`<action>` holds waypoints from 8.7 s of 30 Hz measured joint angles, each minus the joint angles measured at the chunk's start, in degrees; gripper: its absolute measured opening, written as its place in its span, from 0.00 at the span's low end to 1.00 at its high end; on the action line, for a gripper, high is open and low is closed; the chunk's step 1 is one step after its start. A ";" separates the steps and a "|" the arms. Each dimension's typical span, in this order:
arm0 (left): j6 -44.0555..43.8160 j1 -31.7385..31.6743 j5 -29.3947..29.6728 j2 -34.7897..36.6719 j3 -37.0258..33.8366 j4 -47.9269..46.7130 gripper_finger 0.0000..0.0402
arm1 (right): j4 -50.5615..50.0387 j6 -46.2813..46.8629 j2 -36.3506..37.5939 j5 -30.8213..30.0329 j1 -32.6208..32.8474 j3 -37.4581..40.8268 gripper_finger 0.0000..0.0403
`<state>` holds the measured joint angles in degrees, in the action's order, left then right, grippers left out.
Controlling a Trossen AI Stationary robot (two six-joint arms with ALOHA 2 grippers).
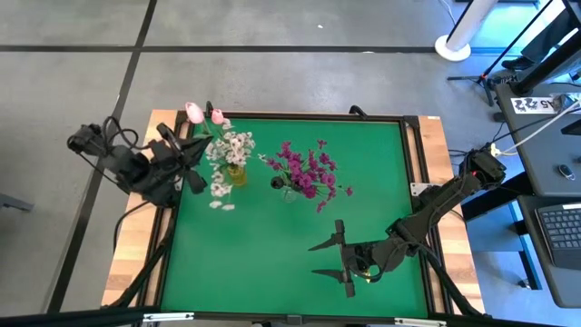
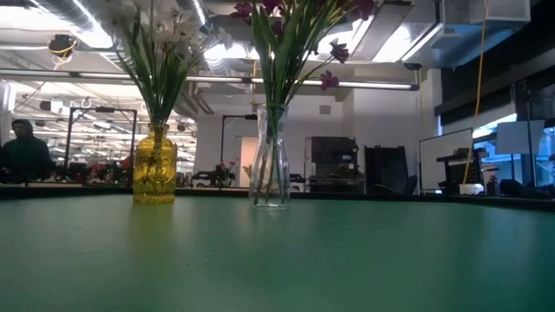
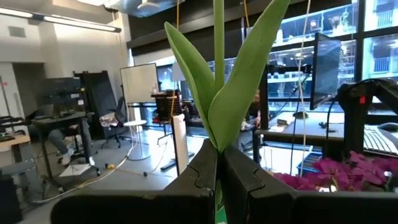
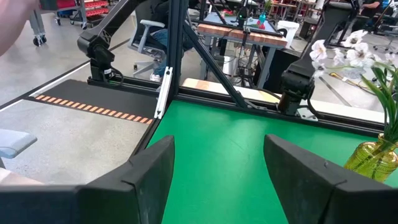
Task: Sort flowers into vase by color
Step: Put the pink tulip into the yellow vase, then return to Home Position
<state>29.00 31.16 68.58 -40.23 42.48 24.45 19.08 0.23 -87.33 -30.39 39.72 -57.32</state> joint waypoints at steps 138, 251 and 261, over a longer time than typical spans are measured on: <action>-7.92 6.24 10.38 -2.01 -14.77 3.45 0.65 | 0.41 2.56 -1.16 0.02 0.02 -0.02 0.61; -41.55 11.99 -23.33 -4.51 -42.07 23.84 0.00 | 45.38 -1.99 19.52 15.46 -11.75 46.09 0.01; -33.57 10.79 -22.21 0.01 -42.07 23.67 0.00 | 45.48 0.23 31.32 8.35 -11.58 56.09 0.00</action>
<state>-4.56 41.95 46.37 -40.22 0.40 48.12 64.56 0.46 -56.01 -22.04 28.14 -1.23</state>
